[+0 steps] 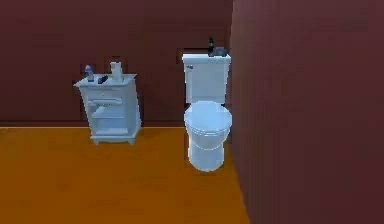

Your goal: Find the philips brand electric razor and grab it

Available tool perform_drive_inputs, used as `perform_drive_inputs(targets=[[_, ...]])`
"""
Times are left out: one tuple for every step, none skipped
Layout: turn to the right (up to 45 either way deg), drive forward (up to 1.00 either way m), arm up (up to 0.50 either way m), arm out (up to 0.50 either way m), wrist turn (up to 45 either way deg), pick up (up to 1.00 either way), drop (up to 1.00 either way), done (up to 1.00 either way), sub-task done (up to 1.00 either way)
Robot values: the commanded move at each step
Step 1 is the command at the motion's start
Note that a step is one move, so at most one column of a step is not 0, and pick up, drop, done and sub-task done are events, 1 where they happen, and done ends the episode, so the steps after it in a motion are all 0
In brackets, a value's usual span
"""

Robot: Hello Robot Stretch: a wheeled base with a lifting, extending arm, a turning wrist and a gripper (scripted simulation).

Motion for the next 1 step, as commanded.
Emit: perform_drive_inputs(targets=[[-45.0, 0.0, 0.0, 0.0, 0.0, 0.0, 0.0, 0.0, 0.0]])
